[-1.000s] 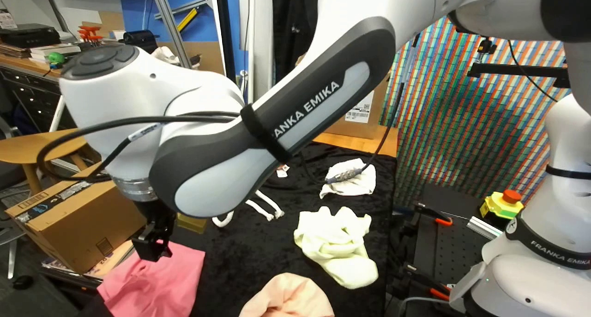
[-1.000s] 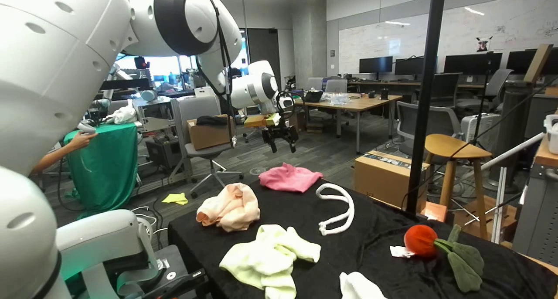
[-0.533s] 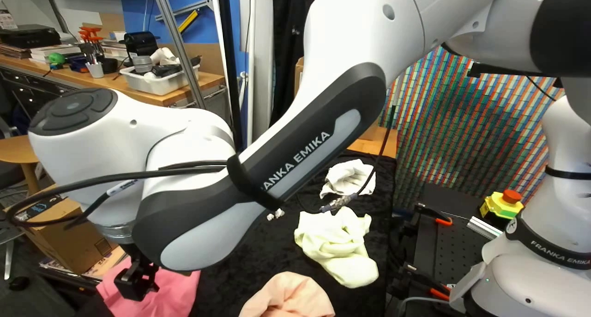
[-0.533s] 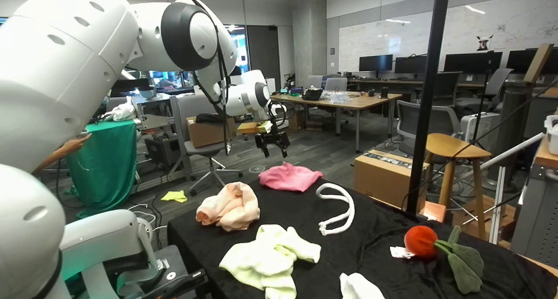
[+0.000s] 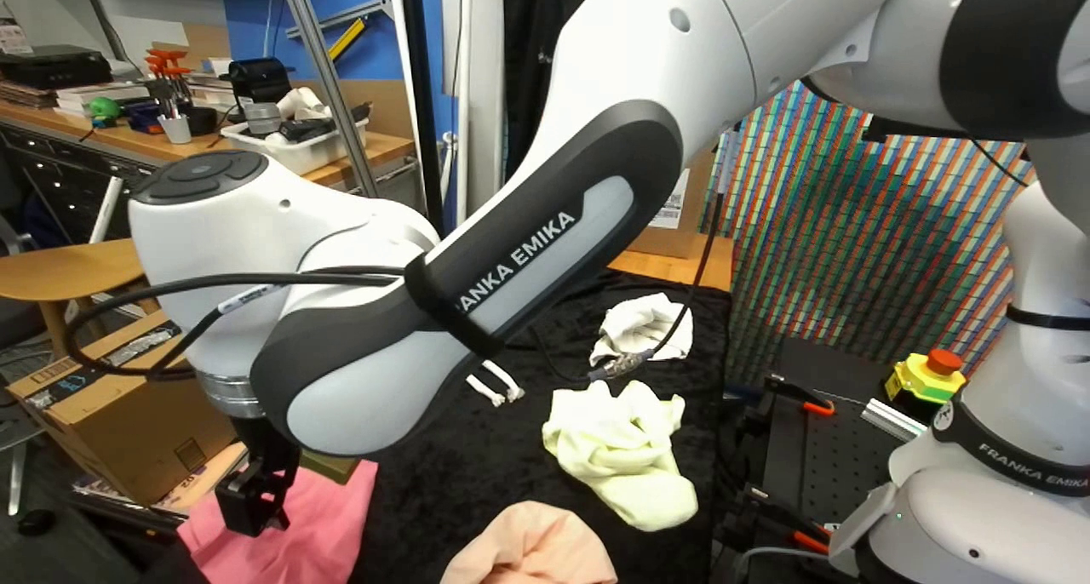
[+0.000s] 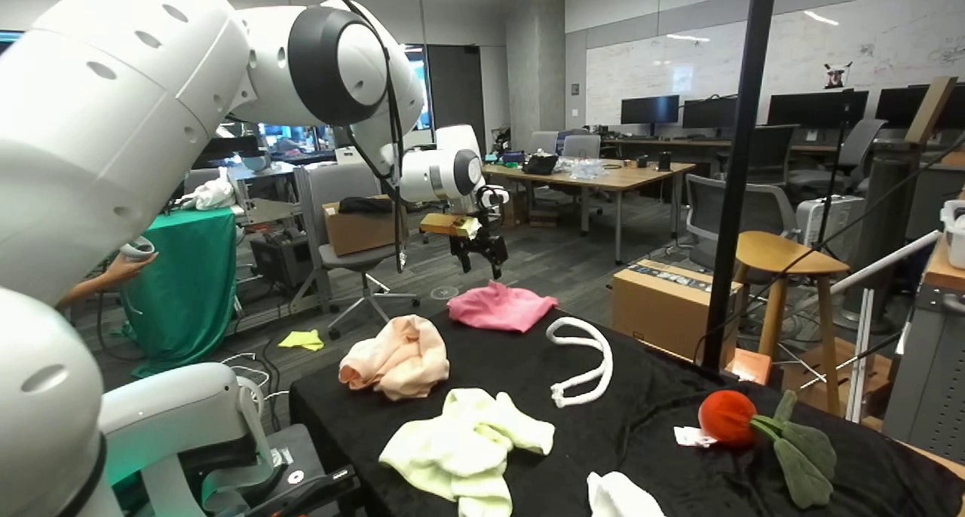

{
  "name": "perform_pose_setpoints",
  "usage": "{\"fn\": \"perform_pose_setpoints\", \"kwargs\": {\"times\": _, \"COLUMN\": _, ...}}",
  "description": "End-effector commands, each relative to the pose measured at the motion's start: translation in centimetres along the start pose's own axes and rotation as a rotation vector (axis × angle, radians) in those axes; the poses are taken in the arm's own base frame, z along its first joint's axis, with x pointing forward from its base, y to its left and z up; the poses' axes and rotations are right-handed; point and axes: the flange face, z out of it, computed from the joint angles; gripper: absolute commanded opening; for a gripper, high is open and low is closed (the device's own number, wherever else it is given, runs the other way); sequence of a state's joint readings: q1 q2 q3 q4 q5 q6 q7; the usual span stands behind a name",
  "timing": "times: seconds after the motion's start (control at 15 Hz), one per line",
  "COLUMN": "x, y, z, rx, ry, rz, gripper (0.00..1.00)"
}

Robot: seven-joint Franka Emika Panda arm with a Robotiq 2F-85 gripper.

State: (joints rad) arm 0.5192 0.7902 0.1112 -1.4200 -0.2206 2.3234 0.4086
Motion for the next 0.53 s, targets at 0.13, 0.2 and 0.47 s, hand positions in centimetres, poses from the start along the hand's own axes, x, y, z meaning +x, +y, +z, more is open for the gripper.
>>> {"fn": "perform_pose_setpoints", "kwargs": {"times": 0.13, "x": 0.9, "y": 1.6, "z": 2.6, "rx": 0.049, "ry": -0.044, "rz": -0.036, "gripper": 1.00}}
{"fn": "perform_pose_setpoints", "kwargs": {"times": 0.2, "x": 1.0, "y": 1.5, "z": 3.3, "rx": 0.041, "ry": -0.051, "rz": -0.049, "gripper": 1.00}}
{"fn": "perform_pose_setpoints", "kwargs": {"times": 0.47, "x": 1.0, "y": 1.4, "z": 5.8, "rx": 0.035, "ry": -0.067, "rz": -0.057, "gripper": 1.00}}
